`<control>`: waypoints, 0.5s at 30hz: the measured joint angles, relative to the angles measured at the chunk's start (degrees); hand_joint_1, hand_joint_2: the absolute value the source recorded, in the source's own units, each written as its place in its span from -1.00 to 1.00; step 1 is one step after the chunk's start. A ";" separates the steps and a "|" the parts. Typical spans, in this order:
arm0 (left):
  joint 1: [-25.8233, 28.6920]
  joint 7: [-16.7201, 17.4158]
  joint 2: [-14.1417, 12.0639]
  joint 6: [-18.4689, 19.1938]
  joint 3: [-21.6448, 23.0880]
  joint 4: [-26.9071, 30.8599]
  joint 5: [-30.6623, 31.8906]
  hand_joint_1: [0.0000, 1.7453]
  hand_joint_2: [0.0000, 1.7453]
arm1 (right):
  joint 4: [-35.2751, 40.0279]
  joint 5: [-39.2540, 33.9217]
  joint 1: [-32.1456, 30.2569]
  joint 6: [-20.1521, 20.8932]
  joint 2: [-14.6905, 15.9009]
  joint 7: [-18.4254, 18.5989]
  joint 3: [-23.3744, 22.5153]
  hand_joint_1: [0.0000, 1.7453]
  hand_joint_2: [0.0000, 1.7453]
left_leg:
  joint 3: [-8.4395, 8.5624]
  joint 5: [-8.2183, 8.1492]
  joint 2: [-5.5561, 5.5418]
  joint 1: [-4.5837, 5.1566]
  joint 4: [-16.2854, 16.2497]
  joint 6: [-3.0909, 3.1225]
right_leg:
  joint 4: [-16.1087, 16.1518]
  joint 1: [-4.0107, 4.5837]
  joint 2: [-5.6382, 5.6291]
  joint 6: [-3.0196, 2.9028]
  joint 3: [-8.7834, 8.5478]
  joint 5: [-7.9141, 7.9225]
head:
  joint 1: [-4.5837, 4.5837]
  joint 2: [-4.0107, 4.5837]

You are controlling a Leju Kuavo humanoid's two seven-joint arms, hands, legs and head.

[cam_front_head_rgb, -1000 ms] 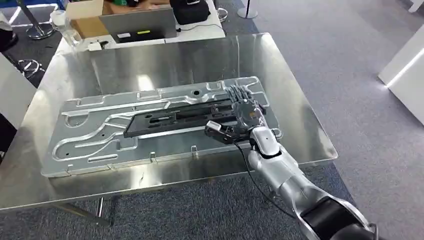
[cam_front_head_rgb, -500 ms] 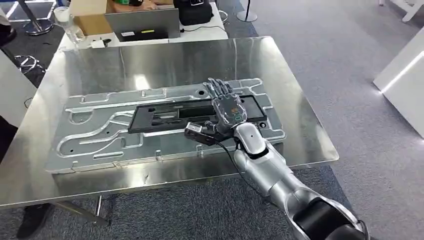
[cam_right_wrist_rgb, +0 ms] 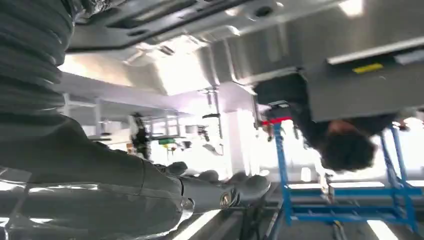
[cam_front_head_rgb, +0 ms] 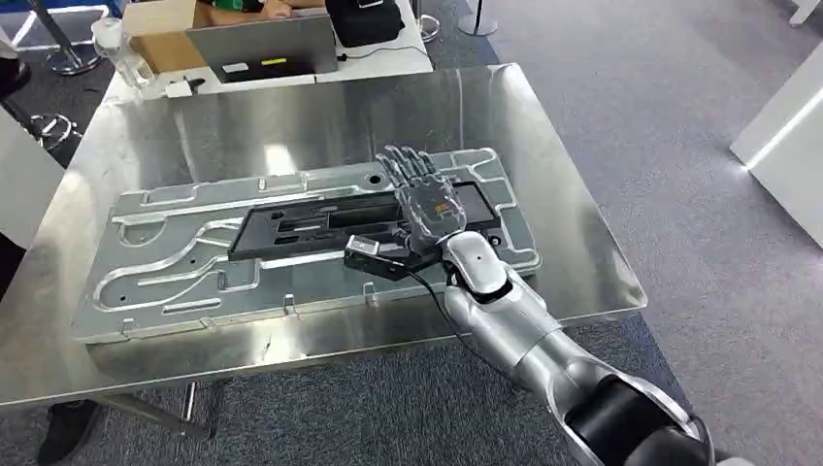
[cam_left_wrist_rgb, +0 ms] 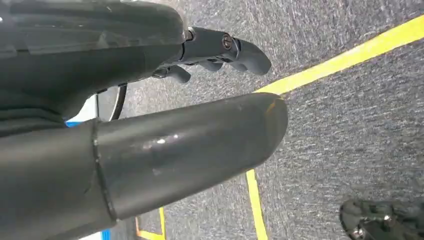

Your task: Take the parts from the cabinet and place them on the table.

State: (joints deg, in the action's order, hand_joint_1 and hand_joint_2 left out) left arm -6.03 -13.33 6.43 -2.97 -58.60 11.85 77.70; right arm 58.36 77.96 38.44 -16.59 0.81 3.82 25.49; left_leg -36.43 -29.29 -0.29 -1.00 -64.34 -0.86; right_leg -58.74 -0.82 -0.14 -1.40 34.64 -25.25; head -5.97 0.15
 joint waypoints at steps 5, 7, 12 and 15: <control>0.18 0.00 0.00 -0.02 -0.44 0.00 -0.02 -1.00 -1.00 | 0.28 -0.02 -0.30 0.04 -0.37 0.11 1.27 -1.00 1.00 | -4.86 -1.99 0.01 -0.01 -9.83 -0.26 | -0.11 0.26 0.10 -0.12 -0.03 -0.09 | 0.00 0.00; 0.11 -0.02 -0.02 -0.02 -0.48 0.00 -0.04 -1.00 -1.00 | 0.74 -0.09 -0.24 -0.09 -0.44 0.00 1.42 -1.00 1.00 | 0.49 3.45 0.04 -0.01 1.17 0.17 | -0.38 0.26 0.05 0.11 -0.15 -0.26 | 0.00 0.00; 0.09 -0.17 -0.02 -0.02 -0.85 0.00 -0.63 -1.00 -1.00 | 4.42 0.04 -0.69 -0.92 -1.73 -0.22 4.00 -1.00 1.00 | 2.34 3.99 -0.06 0.64 5.43 1.42 | -0.31 0.44 -0.10 1.49 0.11 0.07 | 0.00 0.02; -0.04 -0.26 0.22 0.07 -1.22 0.00 -1.25 -1.00 -1.00 | 7.65 0.74 -0.80 -1.64 -1.99 0.37 5.79 -1.00 1.00 | 2.33 5.05 0.21 0.07 6.41 2.65 | -4.16 0.57 -0.09 2.23 1.50 -3.68 | -0.04 0.02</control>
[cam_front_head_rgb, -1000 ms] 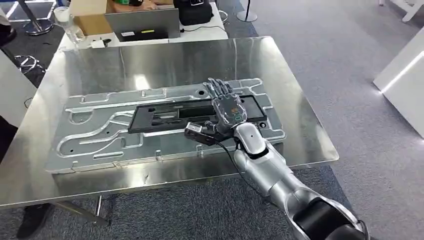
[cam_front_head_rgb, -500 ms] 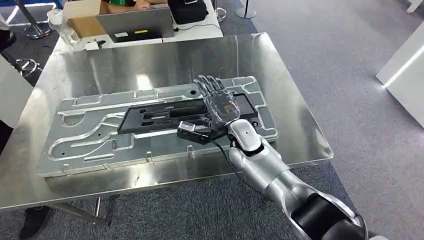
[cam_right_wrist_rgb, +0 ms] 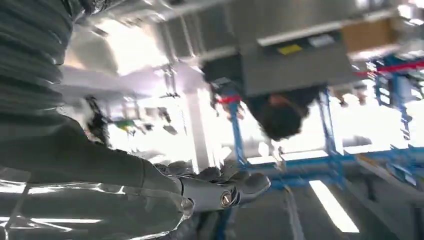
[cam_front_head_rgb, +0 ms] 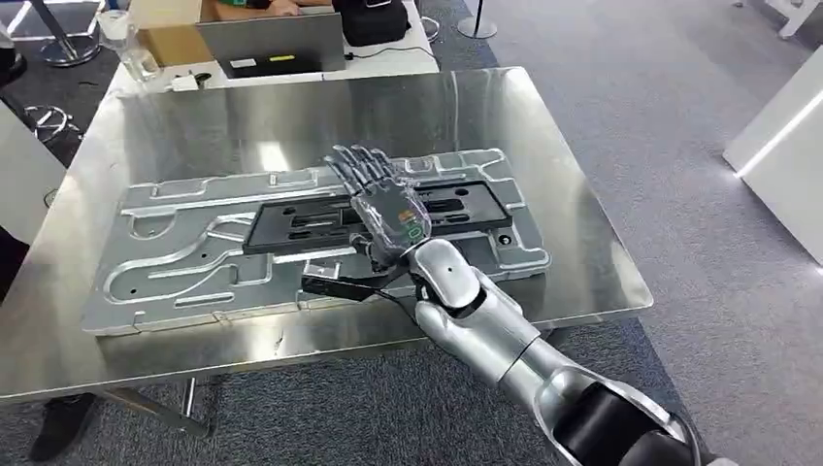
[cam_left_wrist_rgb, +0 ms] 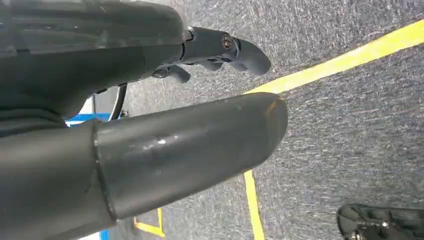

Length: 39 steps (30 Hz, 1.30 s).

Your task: Take the parts from the cabinet and place them on the table.

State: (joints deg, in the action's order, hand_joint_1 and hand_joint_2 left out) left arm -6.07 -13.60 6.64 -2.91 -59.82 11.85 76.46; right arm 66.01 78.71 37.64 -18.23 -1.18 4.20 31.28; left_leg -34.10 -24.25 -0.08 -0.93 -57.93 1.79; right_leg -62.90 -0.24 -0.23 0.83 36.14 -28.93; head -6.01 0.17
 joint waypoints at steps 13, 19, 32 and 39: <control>0.21 -0.22 0.24 0.22 -1.29 0.00 -0.57 -1.00 -1.00 | 5.11 0.66 -1.34 -0.26 -0.09 1.73 5.18 -1.00 1.00 | -2.24 2.14 -0.09 0.38 -0.59 -2.19 | 4.26 0.18 -0.06 -1.93 -3.83 2.03 | 0.02 0.00; 0.12 -0.17 0.31 0.22 -1.68 0.00 -0.68 -1.00 -1.00 | 5.22 0.66 -1.52 -0.31 -0.15 1.70 5.53 -1.00 1.00 | -7.48 -10.44 -0.08 -0.07 -18.07 -3.59 | 4.33 0.02 0.51 -2.92 -0.11 5.11 | 0.02 0.00; -0.30 0.26 0.33 0.20 -2.21 0.00 -0.70 -1.00 -1.00 | 5.07 0.83 -2.44 -0.72 -0.65 -0.53 7.97 -1.00 1.00 | 1.42 -1.51 0.27 0.23 -0.18 0.88 | -6.45 -0.47 0.27 0.81 6.59 -2.13 | -0.02 -0.02; -0.29 0.26 0.59 0.07 -2.32 0.00 -1.01 -1.00 -1.00 | 4.37 0.20 -4.09 -2.19 -2.25 -0.50 11.06 -1.00 1.00 | -3.44 2.21 0.25 0.36 -0.78 0.16 | 2.12 0.12 0.25 -0.76 -6.45 -0.90 | 0.02 -0.02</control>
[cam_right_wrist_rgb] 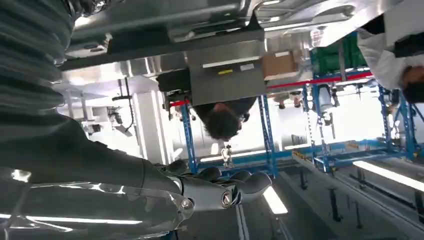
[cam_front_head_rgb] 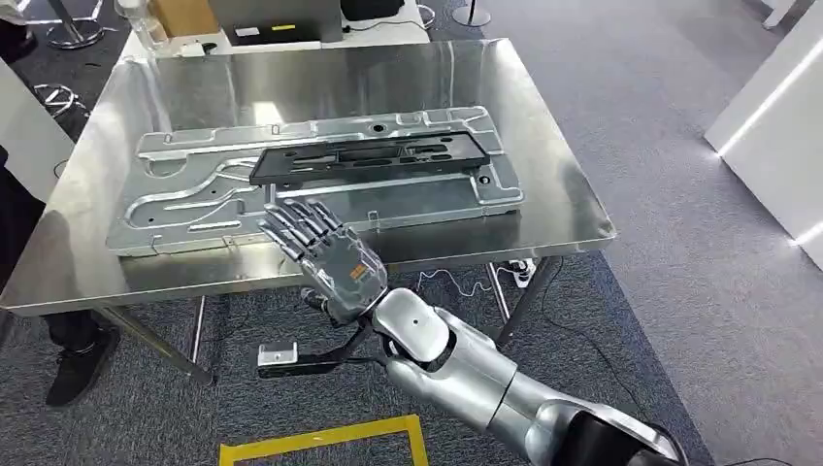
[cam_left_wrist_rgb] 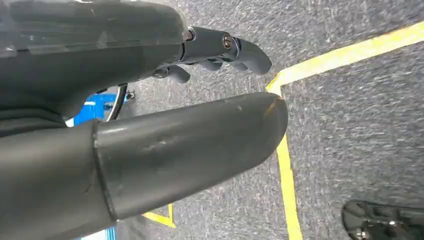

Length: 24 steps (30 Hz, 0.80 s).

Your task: Take the parts from the cabinet and place them on the table.

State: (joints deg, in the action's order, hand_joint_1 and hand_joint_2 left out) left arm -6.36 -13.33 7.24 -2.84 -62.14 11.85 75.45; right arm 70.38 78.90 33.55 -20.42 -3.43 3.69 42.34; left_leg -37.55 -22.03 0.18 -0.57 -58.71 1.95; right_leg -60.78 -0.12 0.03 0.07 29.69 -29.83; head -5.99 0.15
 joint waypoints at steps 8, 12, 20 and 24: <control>0.29 0.39 0.11 -0.59 -0.50 0.00 -0.81 -1.00 -1.00 | -0.09 -1.75 -5.96 -6.80 -0.33 -0.20 0.48 -1.00 1.00 | -3.00 -8.34 -0.08 -0.35 -7.39 -2.58 | 4.32 -0.11 0.51 -2.24 1.87 3.77 | 0.09 0.00; 0.40 0.44 -0.07 -0.87 -1.24 0.00 -1.05 -1.00 -1.00 | -0.09 -1.81 -11.05 -9.09 0.29 -0.98 0.20 -1.00 1.00 | -2.20 -8.46 -0.07 -0.75 -16.80 -3.45 | 3.49 -0.25 0.70 -1.78 6.12 6.41 | 0.09 0.00; 0.27 0.15 -0.15 -1.42 -1.79 0.00 -2.39 -1.00 -1.00 | 1.90 -6.98 -19.22 -13.71 0.57 -4.99 -3.61 -1.00 1.00 | 9.72 -8.22 -0.58 -0.59 0.98 -0.64 | 1.99 -0.32 0.72 1.18 9.25 10.07 | 0.02 0.00; 0.74 0.11 0.00 -2.88 -3.95 0.00 -5.28 -1.00 -1.00 | 1.06 -25.47 -34.25 -17.38 -1.76 -23.27 -16.19 -1.00 1.00 | 6.78 -5.50 -0.36 -0.58 0.96 1.01 | -9.44 -0.64 0.02 1.92 12.09 -3.47 | 0.04 0.00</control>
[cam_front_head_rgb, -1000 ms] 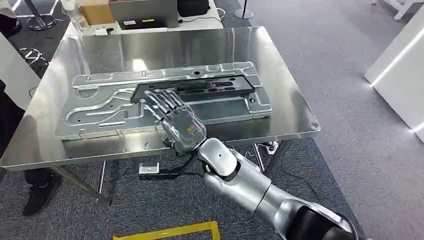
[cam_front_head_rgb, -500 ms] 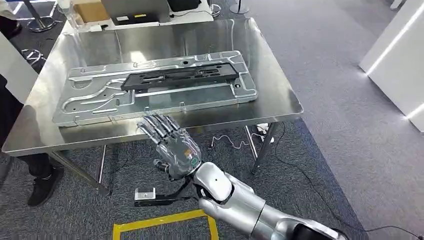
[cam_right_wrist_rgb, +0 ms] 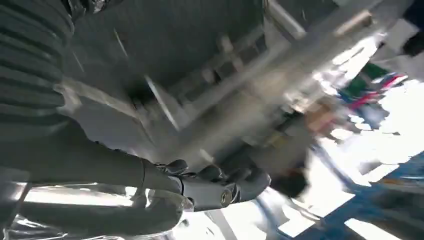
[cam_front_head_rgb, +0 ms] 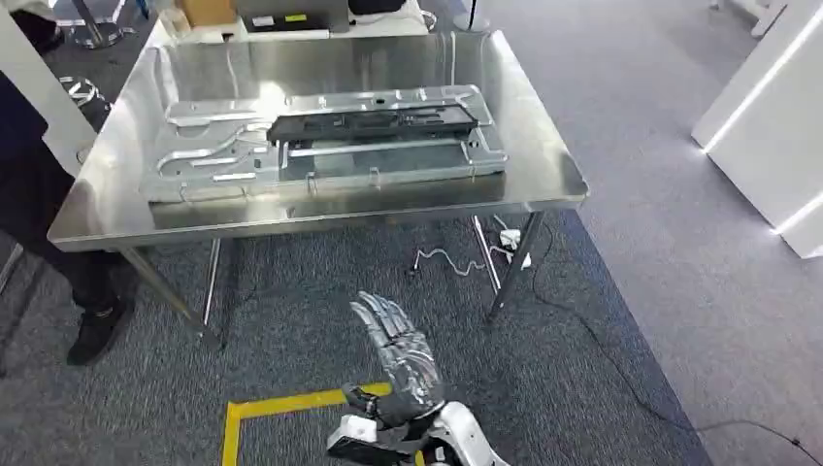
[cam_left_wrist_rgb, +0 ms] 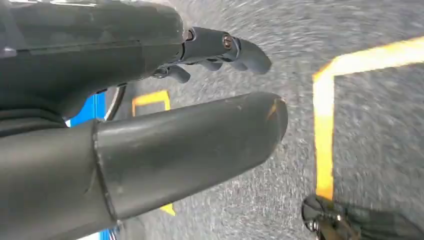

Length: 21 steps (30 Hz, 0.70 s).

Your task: Take the parts from the cabinet and place them on the table.

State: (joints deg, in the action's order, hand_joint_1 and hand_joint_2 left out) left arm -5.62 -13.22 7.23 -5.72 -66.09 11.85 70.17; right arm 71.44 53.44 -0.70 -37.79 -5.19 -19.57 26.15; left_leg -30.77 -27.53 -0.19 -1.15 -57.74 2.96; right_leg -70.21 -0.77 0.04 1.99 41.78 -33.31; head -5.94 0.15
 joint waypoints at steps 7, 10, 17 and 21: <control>0.31 -0.70 1.33 -1.94 -3.06 0.00 -2.14 -1.00 -1.00 | -19.38 -3.87 -3.48 0.00 -5.47 -17.13 -40.26 -1.00 1.00 | -5.39 3.87 0.37 0.98 -1.11 -0.58 | 10.78 0.98 0.09 -2.10 -15.52 2.32 | -0.02 0.00; 0.34 -0.90 1.42 -2.71 -4.55 0.00 -3.57 -1.00 -1.00 | -29.98 -0.61 -1.27 0.00 -5.54 -13.05 -57.26 -1.00 1.00 | -5.63 5.67 0.62 0.69 -0.47 -1.59 | 14.13 1.33 0.34 -2.33 -16.20 2.02 | -0.07 0.02; 0.61 -0.88 1.53 -3.96 -6.60 0.00 -4.75 -1.00 -1.00 | -48.41 1.12 1.40 1.92 -5.08 5.38 -78.33 -1.00 1.00 | -9.10 -7.77 0.37 0.46 -16.96 -3.32 | 14.55 0.57 0.81 -3.53 -10.42 7.31 | -0.04 0.00; 0.43 -0.90 1.53 -4.35 -7.35 0.00 -4.77 -1.00 -1.00 | -53.13 -0.02 2.82 5.91 -5.08 10.44 -83.44 -1.00 -1.00 | 0.57 -1.05 0.38 0.36 -8.81 -3.23 | 12.41 0.36 0.73 -2.73 -5.84 9.47 | -0.02 0.00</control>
State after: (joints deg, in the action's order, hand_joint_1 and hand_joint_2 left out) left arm -5.19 -14.12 8.76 -10.08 -73.44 11.85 65.40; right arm 18.31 53.42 2.12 -31.88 -10.27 -9.13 -57.29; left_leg -30.19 -28.58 0.19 -0.78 -66.55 -0.26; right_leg -57.81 -0.41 0.78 -0.74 35.93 -23.83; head -5.97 0.15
